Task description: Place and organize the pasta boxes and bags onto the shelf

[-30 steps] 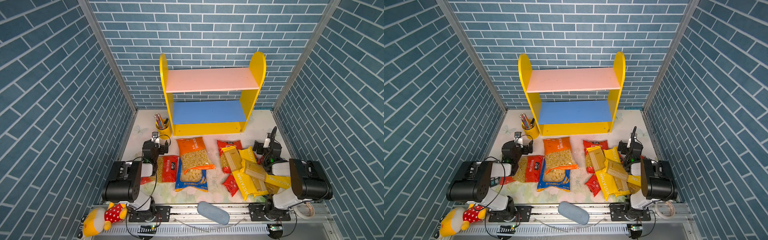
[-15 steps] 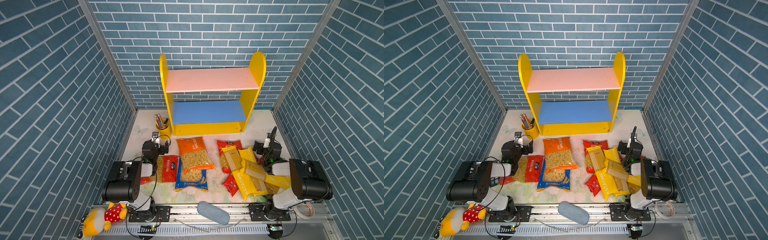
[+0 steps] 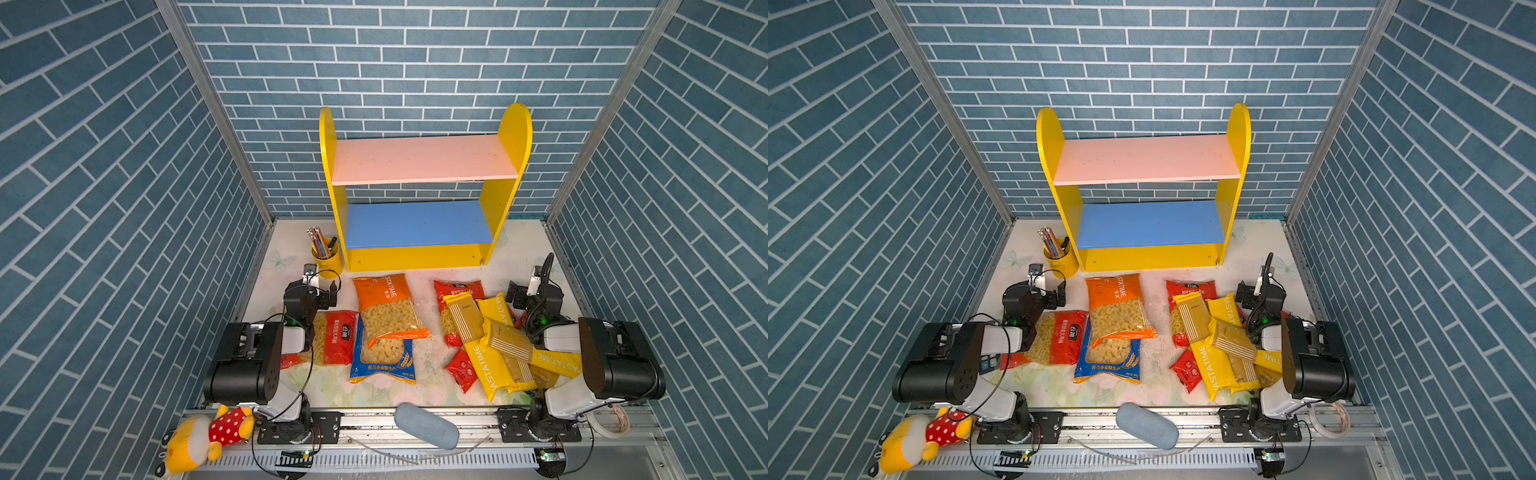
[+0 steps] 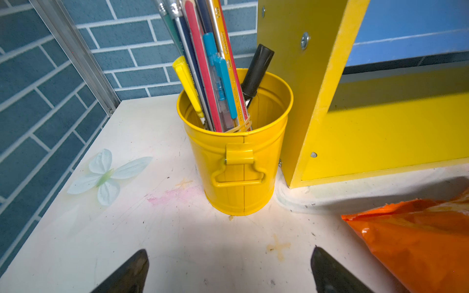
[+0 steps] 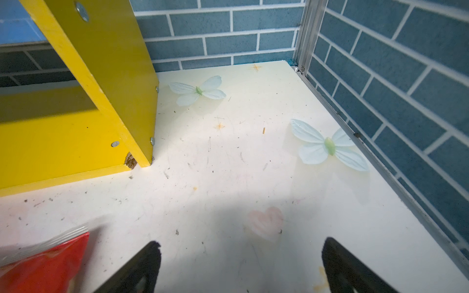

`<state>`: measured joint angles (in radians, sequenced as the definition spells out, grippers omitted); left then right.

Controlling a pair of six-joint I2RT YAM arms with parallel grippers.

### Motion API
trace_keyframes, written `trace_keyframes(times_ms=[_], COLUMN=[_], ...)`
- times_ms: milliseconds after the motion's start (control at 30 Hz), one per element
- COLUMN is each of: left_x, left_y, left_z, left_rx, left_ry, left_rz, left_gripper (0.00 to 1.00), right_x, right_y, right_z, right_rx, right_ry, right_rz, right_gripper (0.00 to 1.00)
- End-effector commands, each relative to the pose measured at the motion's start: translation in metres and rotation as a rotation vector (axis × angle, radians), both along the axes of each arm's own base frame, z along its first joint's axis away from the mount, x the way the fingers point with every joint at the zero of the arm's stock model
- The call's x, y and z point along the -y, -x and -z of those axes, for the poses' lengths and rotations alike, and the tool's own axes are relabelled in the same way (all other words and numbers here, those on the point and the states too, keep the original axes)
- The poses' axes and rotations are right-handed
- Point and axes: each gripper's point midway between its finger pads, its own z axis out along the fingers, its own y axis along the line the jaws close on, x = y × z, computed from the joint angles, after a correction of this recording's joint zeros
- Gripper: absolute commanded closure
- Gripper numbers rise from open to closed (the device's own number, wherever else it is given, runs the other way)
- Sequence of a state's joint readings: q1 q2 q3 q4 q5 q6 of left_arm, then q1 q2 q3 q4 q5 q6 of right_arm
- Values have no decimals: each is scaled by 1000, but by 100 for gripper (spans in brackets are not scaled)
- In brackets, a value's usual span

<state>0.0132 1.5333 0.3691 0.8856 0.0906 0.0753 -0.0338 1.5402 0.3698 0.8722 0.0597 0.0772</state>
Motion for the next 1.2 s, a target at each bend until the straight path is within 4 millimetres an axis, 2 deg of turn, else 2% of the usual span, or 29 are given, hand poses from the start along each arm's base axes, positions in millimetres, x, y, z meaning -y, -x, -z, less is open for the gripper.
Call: trace_keyframes(times_ms=[0, 100, 167, 267, 333, 400, 467, 533, 567, 667, 767, 800, 933, 1033, 1167], left_x=[-3, -18, -23, -21, -17, -18, -20, -20, -19, 2, 19, 32, 59, 80, 111], left_y=[3, 20, 28, 37, 44, 52, 58, 64, 67, 67, 71, 70, 71, 79, 98], left_z=[-13, -36, -46, -59, -71, -83, -92, -96, -98, -104, -105, -109, -120, -123, -124], left_rx=[58, 115, 133, 137, 142, 135, 108, 47, 18, -38, -65, -64, -178, -249, -251], left_ry=[5, -21, -22, -45, -54, -49, -3, 94, 147, 278, 463, 494, 455, 398, 317], left_rz=[-17, -133, -173, -229, -265, -343, -403, -441, -451, -367, -329, -248, -100, -41, 28], left_gripper=[0, 0, 0, 0, 0, 0, 0, 0, 0, 0, 0, 0, 18, 22, 22], right_x=[6, 4, 2, -2, 0, -7, -31, -74, -83, -89, -77, -73, -77, -82, -89], right_y=[-3, 3, 4, 13, 27, 38, 48, 53, 58, 77, 97, 104, 128, 142, 153], right_z=[-20, -45, -55, -65, -74, -85, -86, -85, -80, -62, -46, -42, -30, -26, -26], right_rx=[42, 40, 11, -41, -87, -119, -136, -164, -191, -312, -402, -439, -579, -615, -637], right_ry=[45, 85, 80, 31, 18, -67, -303, -490, -546, -596, -562, -545, -551, -590, -651], right_rz=[38, 54, 64, 120, 196, 209, 158, -77, -115, -97, -10, 16, 19, 20, 24], right_gripper=[1, 1, 1, 1, 1, 1, 1, 1, 1, 5, 10, 11, 14, 15, 17])
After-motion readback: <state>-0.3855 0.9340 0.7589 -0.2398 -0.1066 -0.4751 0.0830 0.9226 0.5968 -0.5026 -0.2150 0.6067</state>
